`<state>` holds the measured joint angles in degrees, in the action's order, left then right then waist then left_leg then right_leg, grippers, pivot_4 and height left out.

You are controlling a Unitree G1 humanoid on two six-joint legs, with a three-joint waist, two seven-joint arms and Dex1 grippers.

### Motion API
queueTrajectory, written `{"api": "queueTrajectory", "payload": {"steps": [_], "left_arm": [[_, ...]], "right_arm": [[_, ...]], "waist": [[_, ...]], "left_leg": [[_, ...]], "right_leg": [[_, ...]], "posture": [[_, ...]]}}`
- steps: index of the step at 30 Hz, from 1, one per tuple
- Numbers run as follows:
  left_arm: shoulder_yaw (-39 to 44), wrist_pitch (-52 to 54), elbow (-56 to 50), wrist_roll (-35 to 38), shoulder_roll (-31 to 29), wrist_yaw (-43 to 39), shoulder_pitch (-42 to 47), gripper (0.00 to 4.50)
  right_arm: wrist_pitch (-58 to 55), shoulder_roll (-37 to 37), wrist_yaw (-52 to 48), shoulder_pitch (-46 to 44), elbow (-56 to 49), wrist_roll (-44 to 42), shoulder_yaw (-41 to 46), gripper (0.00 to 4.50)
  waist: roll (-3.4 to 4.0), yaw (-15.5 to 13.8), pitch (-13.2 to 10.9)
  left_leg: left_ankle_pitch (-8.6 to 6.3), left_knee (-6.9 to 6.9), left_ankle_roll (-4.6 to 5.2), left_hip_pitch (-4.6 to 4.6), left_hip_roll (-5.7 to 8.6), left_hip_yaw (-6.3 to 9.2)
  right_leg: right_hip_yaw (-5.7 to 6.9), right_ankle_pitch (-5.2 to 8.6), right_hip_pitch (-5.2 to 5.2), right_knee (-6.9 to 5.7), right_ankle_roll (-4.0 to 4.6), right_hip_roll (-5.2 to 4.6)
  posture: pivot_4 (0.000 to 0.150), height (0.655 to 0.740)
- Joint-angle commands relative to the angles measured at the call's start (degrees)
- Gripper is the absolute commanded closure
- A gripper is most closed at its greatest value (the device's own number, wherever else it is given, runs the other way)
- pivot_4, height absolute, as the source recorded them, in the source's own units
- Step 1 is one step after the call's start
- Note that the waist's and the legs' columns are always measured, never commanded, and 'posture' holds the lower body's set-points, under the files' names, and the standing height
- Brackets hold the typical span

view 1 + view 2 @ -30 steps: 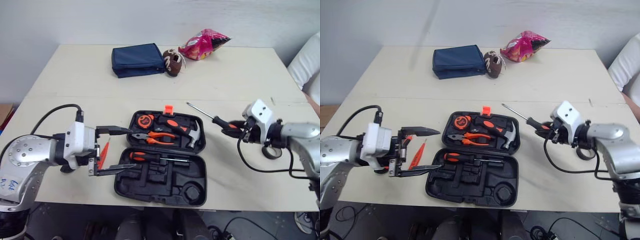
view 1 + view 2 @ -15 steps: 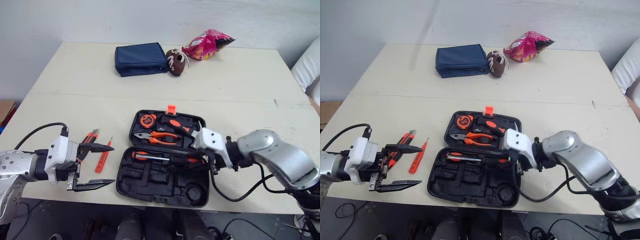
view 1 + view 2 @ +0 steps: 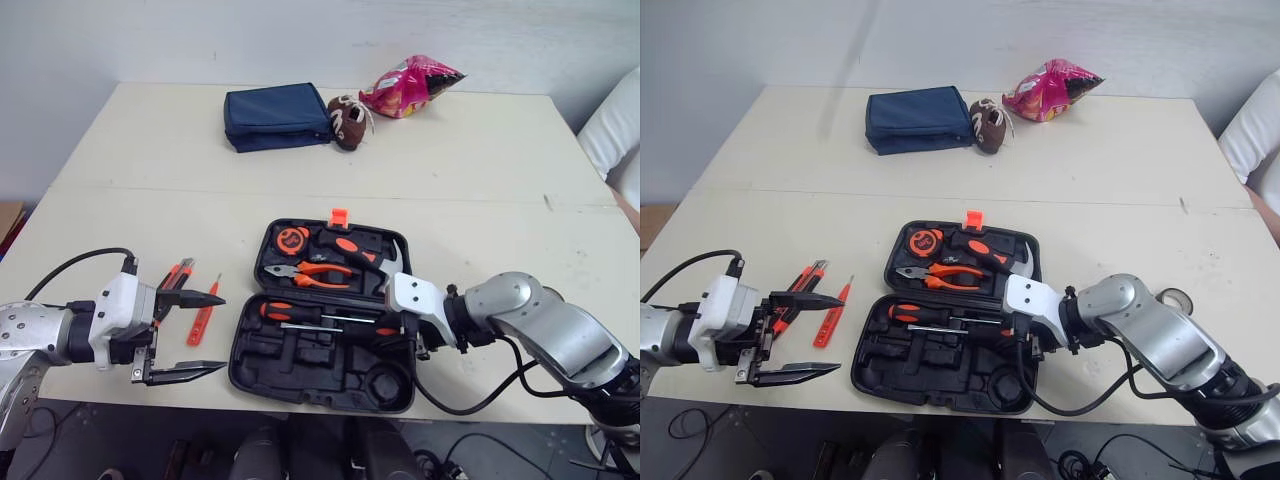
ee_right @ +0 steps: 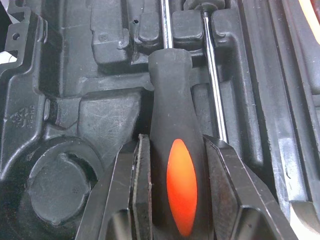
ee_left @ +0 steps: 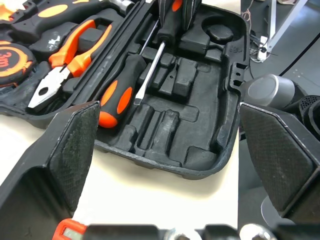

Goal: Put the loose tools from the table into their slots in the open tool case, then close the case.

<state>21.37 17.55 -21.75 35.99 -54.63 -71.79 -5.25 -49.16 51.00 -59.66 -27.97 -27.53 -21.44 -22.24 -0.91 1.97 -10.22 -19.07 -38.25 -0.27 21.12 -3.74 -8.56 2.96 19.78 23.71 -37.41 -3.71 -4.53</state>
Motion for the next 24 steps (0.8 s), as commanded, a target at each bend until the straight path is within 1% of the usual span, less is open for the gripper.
{"api": "queueTrajectory", "payload": {"steps": [1, 5, 8, 10, 11, 15, 19, 20, 23, 24], "left_arm": [[1.41, -0.28, -0.43, 0.22, -0.61, -0.19, 0.22, 0.00], [1.59, -0.30, -0.44, 0.19, -0.52, -0.26, -0.09, 0.00], [1.81, -0.27, -0.53, 0.26, -0.36, -0.22, -0.45, 0.00], [2.01, -0.25, -0.52, 0.34, -0.28, -0.20, -0.64, 0.00], [2.09, -0.27, -0.53, 0.35, -0.25, -0.19, -0.71, 0.00], [2.71, 0.14, -0.69, 0.65, -0.15, 0.12, -1.35, 0.00], [2.68, -0.12, -0.29, 0.37, -0.14, 0.06, -1.61, 0.00], [2.73, -0.04, -0.26, 0.45, -0.13, 0.12, -1.65, 0.00], [3.37, 0.27, -0.19, 0.78, -0.21, 0.10, -1.98, 0.00], [3.34, 0.08, 0.00, 0.65, -0.16, 0.06, -1.99, 0.00]], "right_arm": [[-1.86, -0.47, 0.42, 0.38, -2.40, -0.39, -0.17, 3.46], [-3.28, -0.27, 1.08, 0.48, -2.27, -0.18, 0.04, 3.46], [-2.26, 1.63, -1.47, 0.60, -2.82, -0.46, -0.23, 3.46], [2.64, -0.43, -1.18, 1.00, -1.93, -0.99, 2.74, 2.43], [4.17, -1.02, -1.26, 1.10, -1.53, -1.39, 3.94, 2.43], [7.93, 1.99, -5.38, 1.63, 1.13, -1.93, 7.29, 2.43], [8.91, 3.26, -7.81, 2.26, 2.16, -1.36, 6.27, 2.43], [9.01, 2.34, -7.77, 2.78, 1.76, -2.44, 7.07, 2.43], [9.23, 0.52, -9.47, 4.84, 0.40, -9.58, 13.71, 2.43], [12.37, -0.63, -9.77, 5.63, 0.99, -9.79, 15.09, 2.43]], "waist": [[0.00, -0.01, 0.00], [0.00, -0.03, 0.00], [0.00, -0.10, 0.00], [-0.03, -0.16, 0.02], [-0.04, -0.16, 0.02], [-0.04, -0.18, 0.02], [-0.05, -0.16, 0.02], [-0.05, -0.14, 0.02], [-0.06, -0.18, 0.02], [-0.06, -0.19, 0.02]], "left_leg": [[0.00, 0.00, 0.00, 0.00, 0.00, 0.00], [0.00, 0.00, 0.00, 0.00, 0.00, 0.00], [0.00, 0.00, 0.00, 0.00, 0.00, 0.00], [0.00, 0.00, 0.00, 0.00, 0.01, 0.00], [0.00, 0.00, 0.00, 0.01, 0.00, 0.00], [0.00, -0.02, 0.00, 0.01, 0.02, 0.00], [0.00, -0.03, 0.01, 0.00, 0.01, 0.00], [0.00, -0.02, 0.01, 0.00, 0.01, 0.00], [0.00, -0.01, 0.00, 0.00, 0.00, 0.00], [0.00, -0.02, 0.01, 0.01, 0.00, 0.00]], "right_leg": [[0.00, 0.00, 0.00, 0.00, 0.00, 0.00], [0.00, 0.00, 0.00, 0.00, 0.00, 0.00], [0.00, 0.00, 0.00, 0.00, 0.00, 0.00], [0.00, 0.00, 0.00, 0.01, 0.00, 0.00], [0.01, 0.00, 0.00, 0.01, 0.00, 0.00], [0.01, 0.00, 0.00, 0.00, 0.00, 0.01], [0.01, 0.00, -0.02, 0.00, 0.00, 0.01], [0.01, 0.00, -0.01, -0.01, 0.00, 0.02], [0.01, 0.00, -0.01, -0.02, 0.00, 0.03], [0.01, 0.00, -0.01, -0.02, 0.00, 0.03]], "posture": [[0.150, 0.7400], [0.150, 0.7400], [0.150, 0.7400], [0.150, 0.7400], [0.150, 0.7400], [0.150, 0.7400], [0.150, 0.7400], [0.150, 0.7400], [0.150, 0.7400], [0.150, 0.7400]]}}
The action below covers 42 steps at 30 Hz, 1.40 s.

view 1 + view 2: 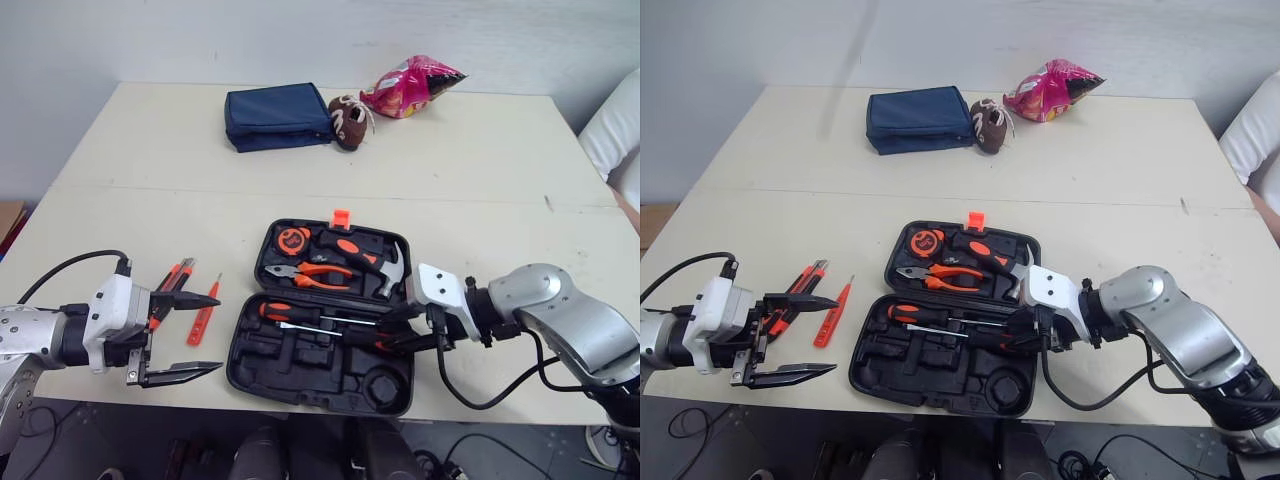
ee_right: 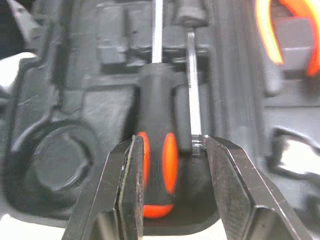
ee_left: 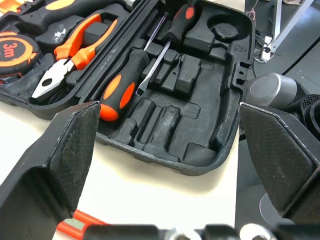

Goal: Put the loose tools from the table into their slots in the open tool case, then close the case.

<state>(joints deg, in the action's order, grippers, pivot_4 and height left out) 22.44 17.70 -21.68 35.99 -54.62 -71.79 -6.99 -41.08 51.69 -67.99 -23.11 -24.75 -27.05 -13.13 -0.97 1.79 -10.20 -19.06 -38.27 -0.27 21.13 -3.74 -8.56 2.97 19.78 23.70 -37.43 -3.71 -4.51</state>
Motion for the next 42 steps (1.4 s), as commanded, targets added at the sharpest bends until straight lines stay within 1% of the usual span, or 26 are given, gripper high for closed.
{"api": "queueTrajectory", "payload": {"steps": [1, 3, 5, 7, 8, 9, 10, 11, 14, 18, 21, 24, 30, 32, 34, 36, 38, 41, 42], "left_arm": [[2.15, -0.29, 0.13, 0.51, -0.09, -0.01, -0.17, 0.00], [1.81, -0.65, 0.43, 0.40, 0.23, 0.14, 0.31, 0.00], [1.14, -1.01, 0.81, 0.25, 0.46, 0.15, 0.98, 0.00], [0.75, -1.31, 1.12, 0.19, 0.68, 0.08, 1.47, 0.00], [0.56, -1.48, 1.22, 0.14, 0.83, 0.03, 1.67, 0.00], [0.20, -1.71, 1.36, -0.02, 1.05, 0.06, 1.96, 0.00], [-0.18, -1.88, 1.45, -0.17, 1.24, 0.11, 2.18, 0.00], [-0.55, -2.00, 1.49, -0.34, 1.42, 0.20, 2.33, 0.00], [-1.64, -2.21, 1.46, -0.80, 1.85, 0.63, 2.88, 0.00], [-2.50, -1.53, 0.76, -0.61, 2.28, 1.67, 3.62, 0.00], [-2.65, -0.67, 0.10, -0.13, 2.09, 2.38, 4.25, 0.00], [-2.64, -0.68, -0.01, -0.63, 1.66, 2.00, 3.74, 0.00], [-2.78, -0.42, -0.30, -1.18, 1.44, 2.28, 3.35, 0.00], [-2.82, -0.19, -0.58, -1.28, 1.47, 2.58, 3.32, 0.00], [-2.79, 0.06, -0.73, -1.43, 1.58, 3.01, 3.21, 0.00], [-2.78, 0.04, -0.83, -1.64, 1.70, 3.28, 2.95, 0.00], [-2.41, -0.16, -0.77, -1.76, 2.09, 4.02, 2.85, 0.00], [-0.81, -1.47, 0.95, -2.57, 3.13, 5.67, 2.60, 0.00], [0.41, -1.13, 2.19, -2.12, 3.54, 6.49, 2.73, 0.00]], "right_arm": [[6.33, -2.62, -1.62, 1.48, -1.33, -4.70, 6.85, 2.43], [11.30, -5.79, -2.70, 2.97, -0.70, -5.44, 7.41, 2.43], [13.77, -7.67, -2.90, 3.62, -0.45, -4.14, 5.75, 2.43], [14.91, -11.41, -0.29, 3.60, 0.88, -3.48, 5.03, 2.95], [15.72, -12.89, 0.31, 3.88, 1.78, -2.93, 4.31, 3.29], [18.75, -14.30, 0.70, 4.20, 3.75, -0.54, 2.91, 3.83], [21.53, -15.09, 0.44, 4.60, 5.64, 1.79, 1.37, 4.25], [24.68, -16.21, 0.98, 4.83, 8.06, 4.34, 0.20, 4.45], [27.24, -17.27, 0.64, 4.62, 12.95, 7.55, -2.14, 4.45], [30.79, -17.57, -1.29, 4.26, 16.50, 10.06, -4.25, 4.45], [29.12, -17.31, -2.04, 4.08, 19.16, 11.32, -6.23, 4.45], [26.42, -17.96, 0.17, 3.08, 21.94, 12.04, -5.91, 4.45], [19.38, -15.06, 1.37, 1.58, 20.76, 18.16, -11.66, 4.45], [18.08, -15.40, 2.06, 1.38, 19.27, 17.81, -12.13, 4.45], [19.57, -15.49, 1.73, 0.62, 18.23, 18.29, -12.78, 4.45], [19.94, -16.05, 1.46, 0.00, 17.04, 17.33, -12.06, 4.45], [20.45, -17.51, 1.64, -0.26, 15.93, 14.10, -9.17, 4.45], [23.86, -19.35, -0.28, 0.98, 13.18, 4.99, -0.64, 4.45], [25.40, -18.80, -2.52, 2.40, 13.08, 1.31, 3.39, 4.45]], "waist": [[0.00, -0.02, 0.00], [-0.04, 0.00, 0.02], [-0.04, -0.03, 0.02], [-0.04, 0.02, 0.02], [-0.04, 0.07, 0.02], [-0.04, 0.06, 0.02], [-0.04, 0.02, 0.03], [-0.04, 0.00, 0.03], [-0.05, 0.00, 0.03], [-0.06, -0.04, 0.03], [-0.07, -0.02, 0.04], [-0.09, 0.21, 0.06], [-0.29, 0.19, 0.28], [-0.54, 0.15, 0.55], [-0.72, 0.15, 0.71], [-0.78, 0.21, 0.75], [-0.78, 0.22, 0.75], [-0.64, 0.13, 0.65], [-0.58, 0.11, 0.61]], "left_leg": [[0.00, -0.01, 0.00, 0.00, 0.01, 0.00], [0.00, -0.03, 0.01, -0.04, 0.01, 0.00], [0.00, -0.03, 0.00, -0.06, 0.00, 0.02], [0.00, -0.02, 0.00, -0.06, 0.00, 0.02], [0.00, -0.04, 0.00, -0.06, 0.00, 0.01], [0.00, -0.05, 0.00, -0.05, 0.00, 0.00], [0.01, -0.06, 0.00, -0.06, 0.00, 0.00], [0.01, -0.07, 0.00, -0.06, 0.01, 0.00], [0.00, -0.09, 0.00, -0.05, 0.03, -0.01], [0.00, -0.17, 0.01, -0.04, 0.02, -0.02], [0.00, -0.26, 0.00, -0.06, 0.00, 0.00], [0.00, -0.28, 0.00, -0.16, -0.01, 0.01], [0.00, -0.36, 0.00, -0.28, -0.03, 0.02], [-0.01, -0.31, -0.01, -0.48, -0.03, 0.02], [-0.03, 0.05, -0.05, -0.99, -0.03, 0.02], [-0.07, 0.17, -0.10, -1.16, -0.04, 0.05], [-0.08, 0.20, -0.11, -1.18, -0.04, 0.05], [-0.07, 0.23, -0.14, -1.14, -0.07, 0.06], [-0.06, 0.23, -0.12, -0.97, -0.06, 0.06]], "right_leg": [[-0.01, 0.00, -0.01, -0.01, 0.00, -0.01], [0.00, 0.00, -0.04, -0.01, -0.01, 0.00], [0.01, 0.00, -0.07, -0.01, -0.01, 0.02], [0.01, 0.00, -0.07, -0.02, -0.01, 0.02], [0.00, 0.00, -0.06, -0.03, -0.01, 0.02], [0.00, 0.00, -0.05, -0.05, -0.01, 0.01], [0.00, 0.00, -0.05, -0.07, -0.01, 0.02], [0.00, 0.00, -0.05, -0.07, -0.01, 0.01], [0.00, 0.00, -0.05, -0.07, -0.01, 0.00], [0.00, 0.00, -0.04, -0.12, -0.01, 0.01], [0.01, 0.00, -0.07, -0.19, -0.01, 0.01], [-0.01, 0.00, -0.15, -0.22, 0.00, 0.01], [-0.02, 0.00, -0.25, -0.31, 0.01, -0.01], [-0.03, 0.02, -0.42, -0.30, 0.03, -0.02], [-0.01, 0.05, -0.93, -0.08, 0.08, -0.03], [0.01, 0.06, -1.11, 0.00, 0.10, -0.03], [0.00, 0.06, -1.12, 0.01, 0.12, -0.04], [0.02, 0.09, -1.06, -0.01, 0.17, -0.03], [0.02, 0.09, -0.90, -0.03, 0.17, -0.03]], "posture": [[0.150, 0.7400], [0.150, 0.7400], [0.150, 0.7400], [0.150, 0.7400], [0.150, 0.7400], [0.150, 0.7400], [0.150, 0.7400], [0.150, 0.7400], [0.150, 0.7400], [0.150, 0.7400], [0.150, 0.7400], [0.150, 0.7400], [0.150, 0.7400], [0.150, 0.7400], [0.150, 0.7400], [0.150, 0.7400], [0.150, 0.7400], [0.150, 0.7400], [0.150, 0.7400]]}}
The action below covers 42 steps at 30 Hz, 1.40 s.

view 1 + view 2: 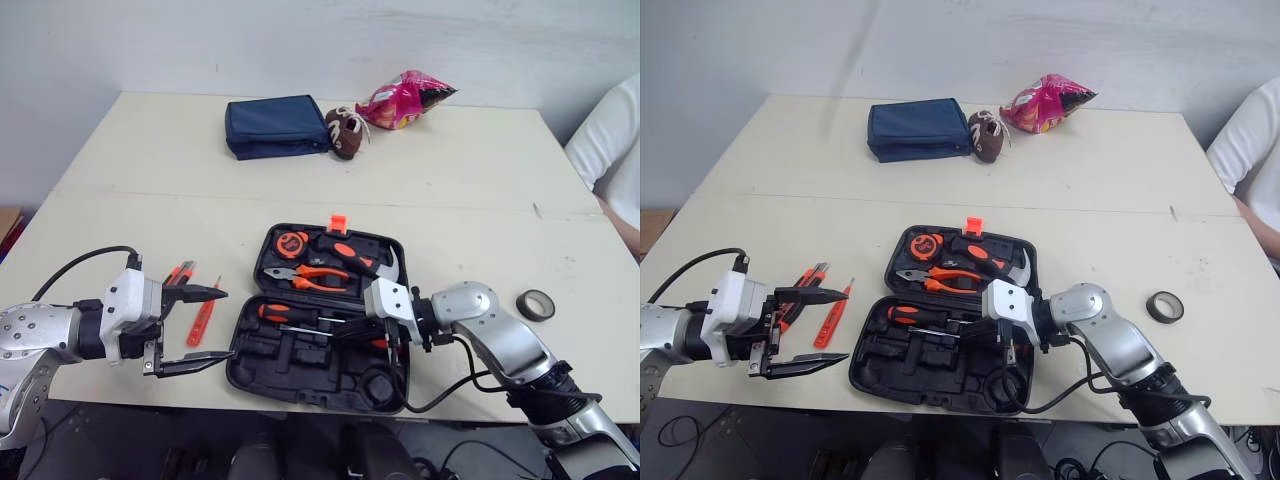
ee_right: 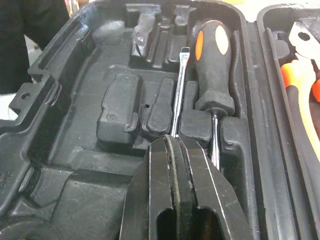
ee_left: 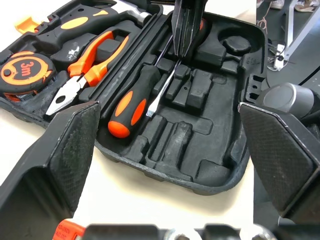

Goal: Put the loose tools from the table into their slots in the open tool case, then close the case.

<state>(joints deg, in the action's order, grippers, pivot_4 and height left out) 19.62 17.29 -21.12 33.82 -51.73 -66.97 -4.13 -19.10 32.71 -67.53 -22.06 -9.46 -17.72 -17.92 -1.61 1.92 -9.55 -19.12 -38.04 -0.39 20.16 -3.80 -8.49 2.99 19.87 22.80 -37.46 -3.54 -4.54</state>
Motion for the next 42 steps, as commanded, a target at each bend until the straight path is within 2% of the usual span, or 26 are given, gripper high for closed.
{"api": "queueTrajectory", "payload": {"steps": [1, 2, 4, 5, 6, 8, 11, 13, 14, 16, 19, 22, 26, 30, 33, 36, 38, 40, 42], "left_arm": [[4.72, -0.93, 3.25, 0.12, 0.82, 2.28, 0.06, 0.00], [5.72, -1.14, 4.40, 0.16, 0.92, 2.68, 0.21, 0.00], [9.17, -0.10, 8.19, -0.08, -0.46, 2.65, -0.61, 0.00], [10.27, -0.15, 9.55, -0.55, -1.04, 2.46, -0.95, 0.00], [12.07, -1.39, 12.65, -1.60, -1.69, 2.88, -0.55, 0.00], [14.26, -3.72, 17.08, -3.03, -2.50, 3.35, 0.25, 0.00], [17.71, -8.91, 29.25, -6.60, -5.83, 3.18, 2.04, 0.00], [18.60, -13.40, 39.48, -9.09, -8.48, 2.46, 3.05, 0.00], [18.56, -16.13, 44.26, -10.23, -9.68, 2.01, 3.73, 0.00], [18.45, -19.89, 53.75, -11.91, -12.13, 2.37, 6.03, 0.00], [17.51, -24.68, 64.76, -14.50, -14.79, 3.71, 8.67, 0.00], [16.32, -28.24, 73.31, -17.61, -17.20, 6.67, 9.12, 0.00], [16.06, -30.19, 78.15, -17.66, -18.22, 7.13, 9.72, 0.00], [16.31, -31.10, 77.65, -16.83, -18.03, 5.94, 9.08, 0.00], [16.97, -30.76, 75.82, -15.99, -17.65, 5.05, 8.25, 0.00], [17.07, -29.57, 68.11, -13.95, -15.73, 0.83, 4.88, 0.00], [17.65, -28.63, 65.47, -12.76, -14.85, 0.23, 4.53, 0.00], [19.01, -26.54, 60.45, -11.47, -13.56, 0.38, 2.77, 0.00], [20.54, -22.67, 52.49, -10.05, -12.04, 0.55, -1.28, 0.00]], "right_arm": [[5.24, 2.24, -6.27, 3.23, -2.31, -10.95, 12.27, 4.45], [6.52, 3.81, -8.65, 4.54, -2.35, -12.95, 14.99, 4.45], [-2.26, 9.39, -7.75, 6.46, -3.55, -18.13, 21.20, 4.45], [-4.95, 11.20, -6.99, 7.09, -4.14, -19.49, 22.70, 3.84], [-3.82, 12.57, -6.67, 8.15, -4.21, -19.19, 24.83, 3.62], [-0.01, 13.57, -6.11, 9.85, -4.14, -17.58, 27.70, 2.62], [17.32, 16.10, -6.96, 14.83, 2.78, -9.35, 36.67, 1.29], [23.35, 19.23, -8.25, 19.53, 9.35, -6.52, 42.41, 0.26], [26.39, 19.78, -8.19, 20.42, 12.93, -6.48, 45.12, 0.03], [33.23, 21.28, -10.66, 22.84, 21.66, -7.30, 51.04, 0.03], [37.98, 24.70, -12.03, 27.53, 32.16, -5.16, 55.48, 0.03], [42.94, 27.33, -9.49, 28.88, 42.63, -4.40, 59.46, 0.03], [48.98, 30.35, -6.71, 29.10, 56.01, -3.53, 61.88, 0.03], [51.35, 30.83, -4.47, 27.40, 62.97, -3.35, 61.05, 0.03], [52.51, 29.80, -6.17, 26.30, 62.60, -3.46, 58.72, 0.03], [49.27, 25.10, -8.57, 22.62, 53.17, -5.89, 53.24, 0.03], [45.67, 22.05, -8.80, 22.10, 44.34, -7.45, 49.76, 0.03], [39.17, 17.88, -4.39, 21.06, 33.76, -11.72, 48.49, 0.03], [33.64, 15.37, -4.13, 21.18, 24.17, -15.31, 45.68, 0.03]], "waist": [[0.12, -0.13, -0.09], [0.21, -0.30, -0.15], [0.24, -0.55, -0.18], [0.24, -0.47, -0.19], [0.18, -0.37, -0.18], [0.11, -0.13, -0.16], [0.18, -0.14, -0.22], [0.31, -0.30, -0.30], [0.32, -0.33, -0.30], [0.31, -0.34, -0.30], [0.30, -0.31, -0.32], [0.31, 0.00, -0.33], [0.36, 0.68, -0.36], [0.37, 1.38, -0.36], [0.50, 1.55, -0.44], [0.43, 2.17, -0.41], [0.48, 2.31, -0.44], [0.57, 2.29, -0.49], [0.70, 2.37, -0.57]], "left_leg": [[0.00, -0.01, 0.00, 0.03, 0.01, 0.00], [0.00, -0.01, 0.01, 0.04, 0.02, -0.01], [-0.04, -0.02, 0.08, 0.07, 0.04, -0.01], [-0.05, -0.03, 0.12, 0.09, 0.05, -0.01], [-0.07, -0.04, 0.16, 0.09, 0.07, -0.01], [-0.08, -0.03, 0.16, 0.07, 0.04, 0.03], [-0.07, 0.07, 0.13, 0.02, 0.01, 0.02], [-0.06, 0.09, 0.09, 0.04, 0.05, -0.01], [-0.07, 0.10, 0.11, 0.04, 0.07, -0.09], [-0.10, 0.11, 0.17, 0.03, 0.07, -0.15], [-0.18, 0.10, 0.29, 0.04, 0.07, -0.26], [-0.26, 0.11, 0.28, 0.02, 0.04, -0.30], [-0.30, 0.14, 0.21, -0.06, 0.01, -0.37], [-0.24, 0.15, 0.06, -0.15, -0.02, -0.35], [-0.25, 0.17, 0.02, -0.20, -0.02, -0.38], [-0.22, 0.23, -0.02, -0.37, -0.04, -0.49], [-0.20, 0.24, -0.05, -0.49, -0.05, -0.49], [-0.18, 0.28, -0.09, -0.47, -0.05, -0.47], [-0.15, 0.38, -0.11, -0.45, -0.04, -0.47]], "right_leg": [[0.00, 0.00, 0.04, 0.00, 0.00, 0.00], [0.00, 0.00, 0.04, 0.01, -0.01, 0.00], [0.03, -0.01, 0.02, 0.08, -0.03, -0.01], [0.03, -0.03, 0.01, 0.12, -0.05, -0.03], [0.03, -0.03, 0.01, 0.15, -0.06, -0.07], [0.05, -0.03, -0.01, 0.15, -0.06, -0.06], [0.04, -0.02, 0.02, 0.11, -0.04, -0.01], [0.07, -0.02, 0.04, 0.16, -0.04, 0.00], [0.05, -0.02, 0.04, 0.22, -0.04, -0.01], [0.04, -0.03, 0.01, 0.36, -0.07, -0.01], [0.01, -0.07, -0.02, 0.49, -0.14, -0.02], [-0.03, -0.07, -0.01, 0.50, -0.14, -0.03], [-0.09, -0.08, 0.01, 0.40, -0.16, -0.03], [-0.09, -0.07, 0.01, 0.26, -0.13, -0.05], [-0.13, -0.04, 0.01, 0.15, -0.08, -0.05], [-0.21, -0.03, -0.04, 0.09, -0.08, -0.02], [-0.21, -0.03, -0.16, 0.04, -0.08, -0.03], [-0.21, -0.03, -0.13, 0.01, -0.06, -0.03], [-0.23, -0.02, -0.06, 0.01, -0.06, -0.03]], "posture": [[0.150, 0.7400], [0.150, 0.7400], [0.150, 0.7400], [0.150, 0.7400], [0.150, 0.7400], [0.150, 0.7400], [0.150, 0.7400], [0.150, 0.7400], [0.150, 0.7400], [0.150, 0.7400], [0.150, 0.7400], [0.150, 0.7400], [0.150, 0.7400], [0.150, 0.7400], [0.150, 0.7400], [0.150, 0.7400], [0.150, 0.7400], [0.150, 0.7400], [0.150, 0.7400]]}}
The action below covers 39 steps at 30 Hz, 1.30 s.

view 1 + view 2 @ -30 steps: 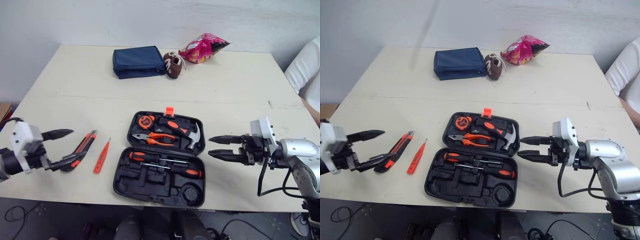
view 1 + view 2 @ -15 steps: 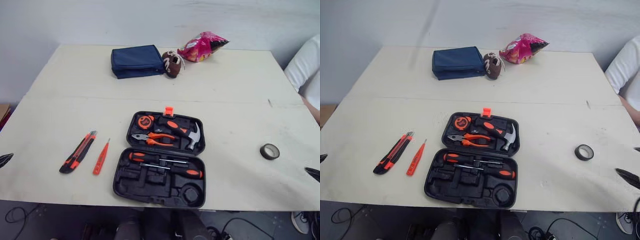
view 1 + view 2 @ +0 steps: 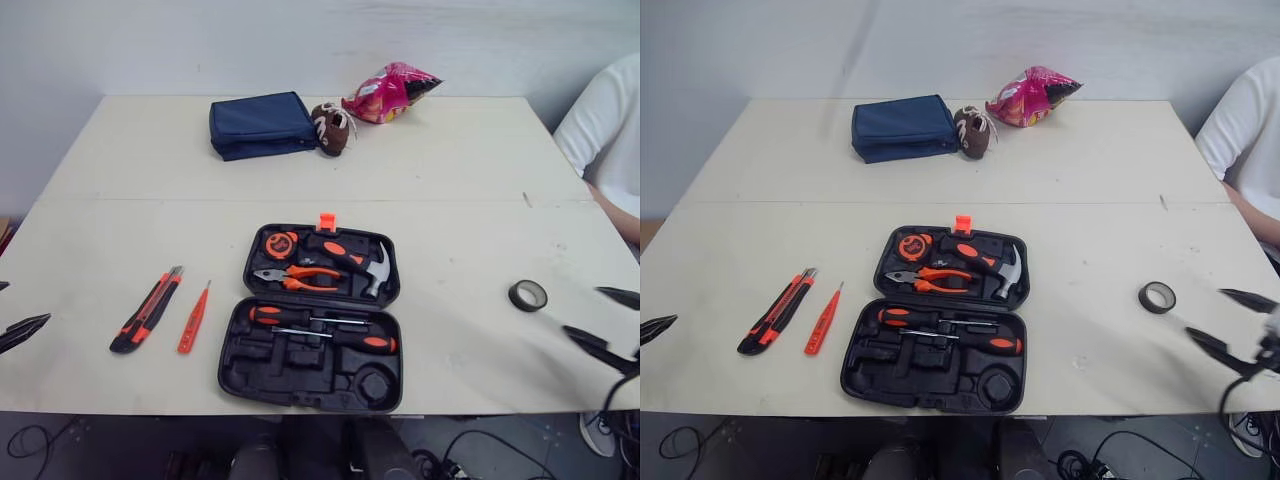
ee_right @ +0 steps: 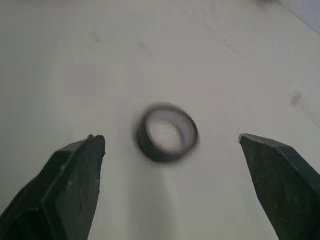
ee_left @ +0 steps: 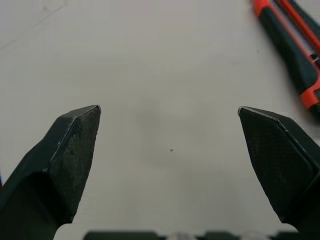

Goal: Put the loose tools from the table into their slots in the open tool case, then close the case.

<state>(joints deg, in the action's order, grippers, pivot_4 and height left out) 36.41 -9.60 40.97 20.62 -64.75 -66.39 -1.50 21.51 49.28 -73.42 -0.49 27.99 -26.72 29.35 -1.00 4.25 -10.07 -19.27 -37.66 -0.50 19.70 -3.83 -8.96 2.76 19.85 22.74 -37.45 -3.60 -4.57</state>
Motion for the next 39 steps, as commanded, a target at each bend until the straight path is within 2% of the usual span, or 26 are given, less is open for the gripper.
{"api": "queueTrajectory", "payload": {"steps": [1, 5, 8, 11, 15, 16, 18, 22, 25, 30, 39], "left_arm": [[5.00, 7.52, -15.02, 3.83, 2.09, 1.26, -6.42, 0.00], [8.26, 22.22, -33.55, 6.59, 5.44, 6.58, -14.15, 0.00], [9.33, 36.21, -49.86, 12.73, 8.81, 11.80, -18.15, 0.00], [7.40, 49.77, -67.04, 14.78, 11.36, 20.89, -22.08, 0.00], [3.16, 68.97, -83.28, 25.22, 17.58, 40.13, -14.82, 0.00], [0.36, 70.64, -85.85, 24.02, 17.67, 42.01, -14.37, 0.00], [-2.69, 73.33, -88.80, 22.59, 17.23, 44.47, -13.76, 0.00], [-9.95, 81.60, -90.23, 19.72, 27.15, 58.93, -7.29, 0.00], [-13.72, 84.77, -90.94, 17.19, 31.46, 63.83, -4.05, 0.00], [-15.70, 88.34, -90.07, 15.36, 34.10, 65.71, -2.44, 0.00], [-21.27, 88.07, -83.74, 10.04, 36.33, 66.55, 0.67, 0.00]], "right_arm": [[-9.41, -2.49, 1.54, -0.58, -17.72, -8.08, -3.31, 0.03], [-13.88, -5.28, 1.32, -1.40, -26.35, -11.20, -6.32, 0.03], [-15.33, -7.12, 0.70, -2.57, -30.80, -12.05, -9.31, 0.03], [-13.58, -8.82, -1.66, -2.54, -33.49, -11.16, -12.01, 0.03], [-11.51, -10.02, -4.31, -2.36, -31.61, -9.62, -13.78, 0.03], [-11.03, -10.06, -5.41, -2.56, -31.20, -9.31, -14.47, 0.03], [-10.32, -10.07, -6.91, -2.77, -30.78, -8.93, -15.20, 0.03], [-10.78, -10.89, -6.26, -4.78, -30.24, -8.94, -15.92, 0.03], [-11.22, -10.92, -6.48, -4.70, -30.68, -9.20, -15.70, 0.03], [-11.22, -11.13, -6.72, -4.57, -31.40, -9.75, -15.46, 0.03], [-12.81, -11.64, -4.72, -5.02, -35.39, -9.99, -16.52, 0.03]], "waist": [[0.13, 0.04, -0.08], [0.03, -0.25, -0.08], [-0.05, -1.14, -0.10], [-0.08, -1.69, -0.12], [-0.03, -2.73, -0.14], [-0.06, -2.76, -0.12], [-0.11, -2.68, -0.10], [-0.01, -2.43, -0.13], [-0.10, -2.69, -0.13], [-0.12, -2.72, -0.13], [-0.07, -2.76, -0.11]], "left_leg": [[0.00, 0.00, 0.01, 0.06, 0.00, 0.00], [0.00, 0.01, 0.03, 0.09, 0.00, 0.04], [0.01, -0.03, 0.07, 0.09, 0.03, 0.04], [0.01, -0.07, 0.08, 0.07, 0.04, 0.12], [0.01, -0.06, 0.08, 0.01, 0.08, 0.16], [0.02, -0.08, 0.10, 0.00, 0.10, 0.19], [0.04, -0.09, 0.08, -0.05, 0.08, 0.21], [0.08, -0.09, 0.05, -0.12, 0.09, 0.17], [0.10, -0.15, 0.04, -0.16, 0.09, 0.18], [0.10, -0.21, 0.04, -0.10, 0.09, 0.20], [0.12, -0.28, 0.03, -0.13, 0.09, 0.20]], "right_leg": [[-0.01, 0.00, 0.06, 0.00, 0.00, 0.00], [-0.01, 0.00, 0.06, 0.02, 0.00, -0.01], [-0.02, 0.00, 0.02, 0.05, -0.01, -0.03], [-0.01, 0.00, -0.07, 0.06, -0.01, -0.05], [-0.01, -0.01, -0.18, 0.11, -0.01, -0.05], [-0.02, -0.01, -0.20, 0.09, -0.02, -0.04], [-0.02, -0.01, -0.26, 0.09, -0.02, 0.01], [-0.08, 0.00, -0.26, 0.06, 0.00, 0.07], [-0.07, 0.00, -0.31, 0.04, 0.00, 0.11], [-0.07, 0.00, -0.30, 0.07, 0.00, 0.11], [-0.07, 0.00, -0.34, 0.04, 0.00, 0.11]], "posture": [[0.150, 0.7400], [0.150, 0.7400], [0.150, 0.7400], [0.150, 0.7400], [0.150, 0.7400], [0.150, 0.7400], [0.150, 0.7400], [0.150, 0.7400], [0.150, 0.7400], [0.150, 0.7400], [0.150, 0.7400]]}}
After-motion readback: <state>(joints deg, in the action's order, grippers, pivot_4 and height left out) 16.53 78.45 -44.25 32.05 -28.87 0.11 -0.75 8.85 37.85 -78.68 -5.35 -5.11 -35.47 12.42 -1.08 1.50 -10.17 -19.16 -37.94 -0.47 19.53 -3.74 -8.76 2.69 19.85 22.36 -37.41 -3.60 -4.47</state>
